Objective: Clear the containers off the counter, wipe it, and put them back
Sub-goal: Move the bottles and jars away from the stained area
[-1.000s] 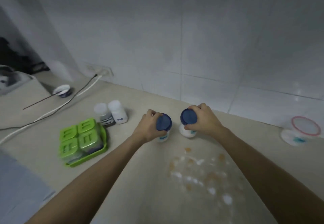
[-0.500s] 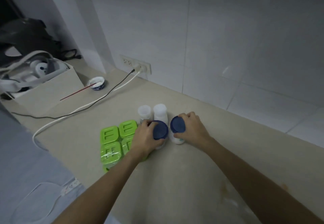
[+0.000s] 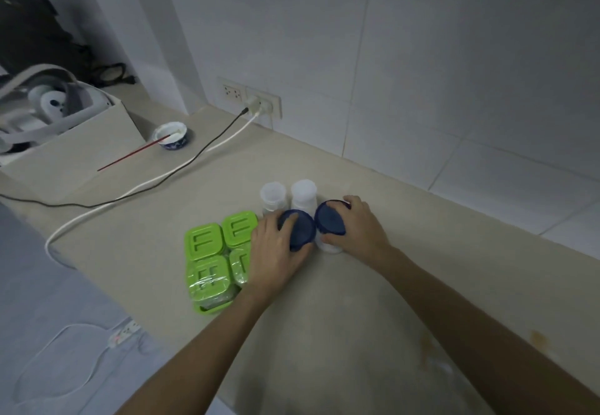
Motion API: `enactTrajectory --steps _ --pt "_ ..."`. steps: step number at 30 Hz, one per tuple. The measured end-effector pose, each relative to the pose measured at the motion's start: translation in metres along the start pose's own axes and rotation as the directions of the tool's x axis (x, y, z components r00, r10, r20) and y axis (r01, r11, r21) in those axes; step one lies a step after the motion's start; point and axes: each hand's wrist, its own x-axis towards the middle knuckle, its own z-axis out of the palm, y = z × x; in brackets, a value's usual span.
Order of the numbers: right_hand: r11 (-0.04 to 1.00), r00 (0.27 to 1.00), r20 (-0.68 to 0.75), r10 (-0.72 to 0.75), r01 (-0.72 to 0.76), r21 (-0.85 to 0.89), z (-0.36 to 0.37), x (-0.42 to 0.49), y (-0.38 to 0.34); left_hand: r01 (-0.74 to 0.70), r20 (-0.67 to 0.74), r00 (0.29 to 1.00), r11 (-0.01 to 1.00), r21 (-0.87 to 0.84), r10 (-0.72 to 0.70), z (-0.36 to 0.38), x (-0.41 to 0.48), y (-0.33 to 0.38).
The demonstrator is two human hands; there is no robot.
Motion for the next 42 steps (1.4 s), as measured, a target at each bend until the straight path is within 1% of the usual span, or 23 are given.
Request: enactTrajectory --steps 3,5,7,9,11,15,18,22,24,26,28,30,35,38,40,42 --pt "0.997 0.996 -0.048 -0.077 0.076 -0.011 -0.005 -0.016 0.009 -0.148 -0.120 0.981 0.988 0.040 0.151 -0.004 -0.014 0.010" --pt "0.997 0.993 -0.092 -0.070 0.073 0.029 -0.008 -0.035 0.022 -0.219 -0.182 0.957 0.973 0.068 0.228 -0.003 -0.026 0.022" --pt "0.998 0.992 -0.122 -0.031 0.038 0.056 -0.012 -0.058 0.041 -0.262 -0.185 0.944 0.962 0.080 0.273 0.004 -0.036 0.039" --pt "0.998 0.989 -0.139 0.040 -0.032 0.060 -0.018 -0.086 0.068 -0.288 -0.132 0.947 0.957 0.046 0.291 0.018 -0.043 0.067" --pt "0.993 0.984 -0.142 0.109 -0.101 0.065 -0.026 -0.116 0.100 -0.321 -0.044 0.946 0.947 0.003 0.321 0.034 -0.050 0.102" --pt "0.975 0.957 -0.190 0.221 -0.218 0.036 -0.051 -0.190 0.181 -0.390 0.137 0.907 0.916 -0.092 0.399 0.078 -0.063 0.195" --pt "0.938 0.917 -0.206 0.342 -0.345 0.024 -0.077 -0.250 0.243 -0.445 0.265 0.846 0.887 -0.125 0.462 0.113 -0.073 0.269" --pt "0.865 0.829 -0.289 0.479 -0.502 -0.005 -0.111 -0.320 0.320 -0.550 0.370 0.741 0.822 -0.145 0.561 0.153 -0.087 0.357" --pt "0.833 0.790 -0.323 0.522 -0.554 -0.007 -0.132 -0.341 0.350 -0.588 0.433 0.701 0.803 -0.097 0.566 0.171 -0.089 0.391" --pt "0.799 0.745 -0.369 0.555 -0.601 -0.013 -0.152 -0.354 0.380 -0.601 0.492 0.680 0.797 -0.048 0.543 0.189 -0.088 0.424" --pt "0.786 0.717 -0.435 0.544 -0.617 -0.034 -0.168 -0.354 0.401 -0.613 0.537 0.657 0.790 -0.030 0.530 0.201 -0.086 0.446" --pt "0.789 0.700 -0.467 0.541 -0.614 -0.007 -0.181 -0.347 0.423 -0.625 0.548 0.639 0.780 -0.041 0.541 0.215 -0.082 0.467" --pt "0.784 0.674 -0.445 0.590 -0.609 0.117 -0.197 -0.313 0.466 -0.621 0.583 0.621 0.783 -0.043 0.525 0.238 -0.071 0.493" --pt "0.772 0.658 -0.425 0.621 -0.606 0.190 -0.193 -0.299 0.482 -0.600 0.578 0.646 0.800 -0.020 0.499 0.248 -0.073 0.488" --pt "0.768 0.624 -0.457 0.633 -0.581 0.271 -0.189 -0.293 0.492 -0.614 0.564 0.654 0.790 0.006 0.504 0.255 -0.076 0.484" --pt "0.759 0.575 -0.496 0.651 -0.525 0.386 -0.187 -0.288 0.498 -0.627 0.556 0.652 0.779 0.013 0.516 0.259 -0.075 0.481"
